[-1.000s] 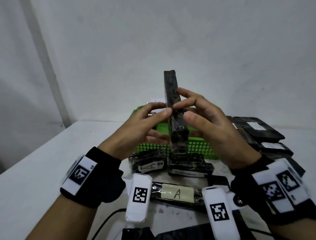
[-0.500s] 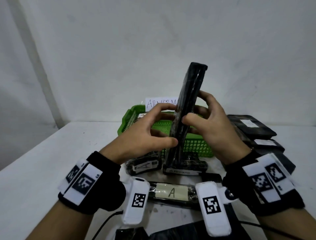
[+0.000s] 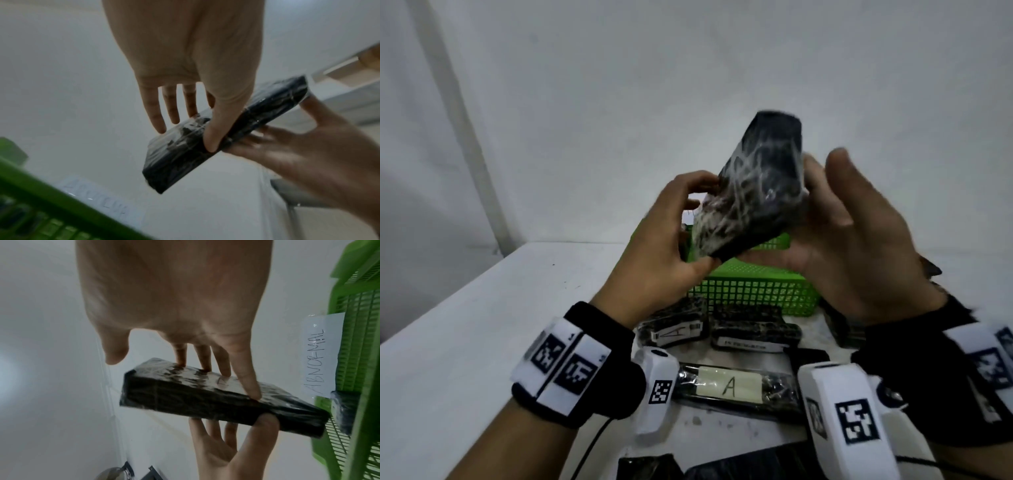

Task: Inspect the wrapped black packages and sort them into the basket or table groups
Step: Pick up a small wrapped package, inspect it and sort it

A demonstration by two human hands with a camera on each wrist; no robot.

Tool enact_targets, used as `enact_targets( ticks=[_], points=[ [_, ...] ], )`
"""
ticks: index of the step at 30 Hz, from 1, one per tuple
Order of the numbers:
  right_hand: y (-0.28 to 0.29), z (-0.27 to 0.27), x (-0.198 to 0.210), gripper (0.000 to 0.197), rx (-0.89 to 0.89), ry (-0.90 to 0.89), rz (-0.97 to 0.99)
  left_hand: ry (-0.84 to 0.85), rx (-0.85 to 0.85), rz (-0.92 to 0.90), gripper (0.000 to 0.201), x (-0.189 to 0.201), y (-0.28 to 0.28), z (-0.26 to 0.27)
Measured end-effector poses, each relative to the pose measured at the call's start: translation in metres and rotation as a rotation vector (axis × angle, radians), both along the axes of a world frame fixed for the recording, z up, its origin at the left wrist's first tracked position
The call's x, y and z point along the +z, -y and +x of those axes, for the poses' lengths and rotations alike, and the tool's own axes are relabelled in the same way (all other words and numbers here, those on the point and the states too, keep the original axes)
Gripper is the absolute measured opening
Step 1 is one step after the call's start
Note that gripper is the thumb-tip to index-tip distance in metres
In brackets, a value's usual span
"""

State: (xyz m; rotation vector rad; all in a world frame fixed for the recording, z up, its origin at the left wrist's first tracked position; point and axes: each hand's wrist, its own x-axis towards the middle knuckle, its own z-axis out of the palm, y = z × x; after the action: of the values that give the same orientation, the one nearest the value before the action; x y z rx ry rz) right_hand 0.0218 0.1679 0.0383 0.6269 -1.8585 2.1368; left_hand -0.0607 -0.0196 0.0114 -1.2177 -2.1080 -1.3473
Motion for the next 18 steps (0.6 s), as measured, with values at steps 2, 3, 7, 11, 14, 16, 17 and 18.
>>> enact_targets(
  ticks=[2, 3, 7, 11, 14, 16, 17, 18],
  points=[
    [0.007, -0.006, -0.007, 0.046, -0.040, 0.002, 0.011, -0.033, 0.050, -0.038, 0.070, -0.006, 0.001, -0.004],
    [0.010, -0.010, -0.011, 0.041, -0.073, -0.018, 0.029, -0.023, 0.052, -0.051, 0.069, -0.008, 0.002, -0.004],
    [0.011, -0.018, -0.020, 0.039, -0.268, -0.179, 0.144, 0.094, -0.076, -0.045, 0.068, -0.006, 0.003, 0.002],
    [0.007, -0.018, -0.022, 0.031, -0.445, -0.279, 0.212, 0.139, -0.129, -0.054, 0.074, -0.003, 0.003, 0.006],
    [0.012, -0.019, -0.026, 0.031, -0.486, -0.304, 0.238, 0.118, -0.130, -0.075, 0.085, -0.004, 0.001, 0.006],
    [0.019, -0.020, -0.028, 0.034, -0.499, -0.300, 0.241, 0.109, -0.131, -0.096, 0.088, -0.005, 0.000, 0.008],
    [0.020, -0.020, -0.029, 0.036, -0.507, -0.283, 0.236, 0.106, -0.122, -0.100, 0.086, -0.005, -0.001, 0.008],
    [0.021, -0.020, -0.029, 0.037, -0.501, -0.265, 0.226, 0.099, -0.099, -0.092, 0.081, -0.005, -0.002, 0.009]
  ],
)
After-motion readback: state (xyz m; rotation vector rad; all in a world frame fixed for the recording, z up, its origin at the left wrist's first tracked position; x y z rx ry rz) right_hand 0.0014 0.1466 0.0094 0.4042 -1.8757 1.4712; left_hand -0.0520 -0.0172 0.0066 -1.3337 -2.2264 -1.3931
